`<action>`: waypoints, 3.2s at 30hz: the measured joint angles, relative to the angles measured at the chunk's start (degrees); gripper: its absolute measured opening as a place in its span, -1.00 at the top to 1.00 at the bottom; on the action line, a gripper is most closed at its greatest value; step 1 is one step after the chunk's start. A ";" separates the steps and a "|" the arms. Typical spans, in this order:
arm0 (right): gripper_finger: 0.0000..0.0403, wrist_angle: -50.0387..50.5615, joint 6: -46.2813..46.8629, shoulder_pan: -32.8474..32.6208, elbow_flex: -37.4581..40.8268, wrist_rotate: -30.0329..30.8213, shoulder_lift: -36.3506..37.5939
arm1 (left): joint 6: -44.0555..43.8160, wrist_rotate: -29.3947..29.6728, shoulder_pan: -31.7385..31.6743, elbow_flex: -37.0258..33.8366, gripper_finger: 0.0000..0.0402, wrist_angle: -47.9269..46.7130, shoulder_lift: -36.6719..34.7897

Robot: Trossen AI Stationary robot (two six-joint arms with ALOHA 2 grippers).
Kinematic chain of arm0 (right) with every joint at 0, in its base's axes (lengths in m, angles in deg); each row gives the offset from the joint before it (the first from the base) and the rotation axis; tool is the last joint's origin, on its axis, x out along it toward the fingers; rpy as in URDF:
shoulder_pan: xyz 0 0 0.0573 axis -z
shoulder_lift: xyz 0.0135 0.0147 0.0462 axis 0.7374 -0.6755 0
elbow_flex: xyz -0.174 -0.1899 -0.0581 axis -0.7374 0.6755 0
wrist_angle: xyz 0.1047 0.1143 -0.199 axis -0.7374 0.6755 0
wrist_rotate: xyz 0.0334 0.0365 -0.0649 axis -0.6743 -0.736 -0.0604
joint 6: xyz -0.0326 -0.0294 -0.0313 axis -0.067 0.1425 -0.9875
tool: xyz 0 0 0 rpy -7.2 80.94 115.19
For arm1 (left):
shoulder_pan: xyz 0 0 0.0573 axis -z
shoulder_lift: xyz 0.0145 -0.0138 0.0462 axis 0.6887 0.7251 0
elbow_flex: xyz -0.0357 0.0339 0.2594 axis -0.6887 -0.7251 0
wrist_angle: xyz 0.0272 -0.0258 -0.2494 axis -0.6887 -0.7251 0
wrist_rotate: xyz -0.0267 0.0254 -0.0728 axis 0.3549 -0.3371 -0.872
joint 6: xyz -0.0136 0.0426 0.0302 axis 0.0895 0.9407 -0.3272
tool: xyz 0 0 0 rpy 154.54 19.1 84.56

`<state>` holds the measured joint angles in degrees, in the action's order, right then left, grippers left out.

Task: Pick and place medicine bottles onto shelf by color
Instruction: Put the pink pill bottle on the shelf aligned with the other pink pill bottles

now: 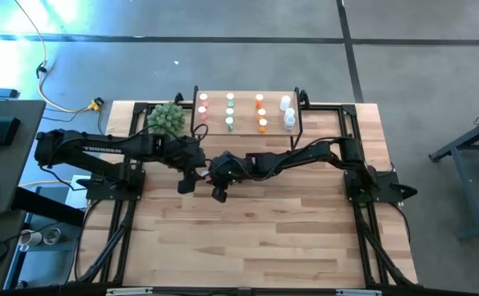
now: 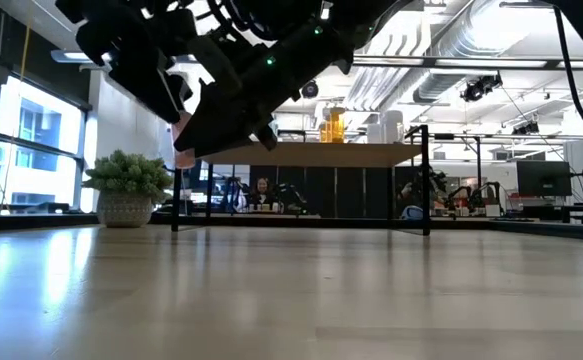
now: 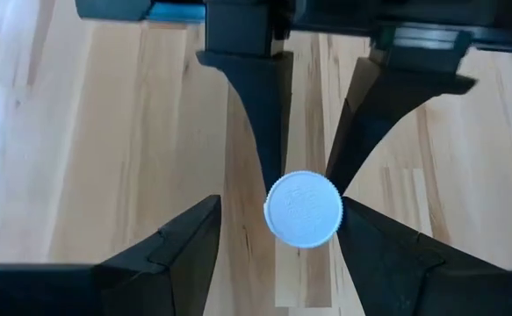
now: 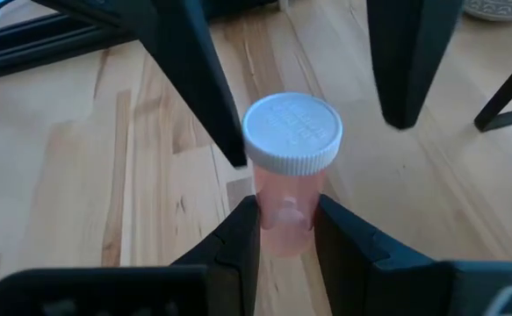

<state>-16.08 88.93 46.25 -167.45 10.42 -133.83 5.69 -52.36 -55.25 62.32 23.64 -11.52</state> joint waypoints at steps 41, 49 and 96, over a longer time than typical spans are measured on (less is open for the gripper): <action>0.60 -0.08 -0.45 -0.08 -0.02 0.02 0.02 | -2.20 -3.87 0.11 -0.01 0.42 1.77 1.40; 0.60 -0.08 -0.46 -0.08 -0.02 0.02 0.02 | -2.20 -3.90 0.11 -0.01 0.40 1.76 1.40; -0.07 17.16 3.26 0.27 -0.04 4.88 5.00 | -2.68 6.31 0.11 0.05 0.41 -5.04 -1.99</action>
<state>1.07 92.19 46.51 -167.50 15.30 -128.83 3.01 -46.05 -55.14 62.38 18.59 -13.51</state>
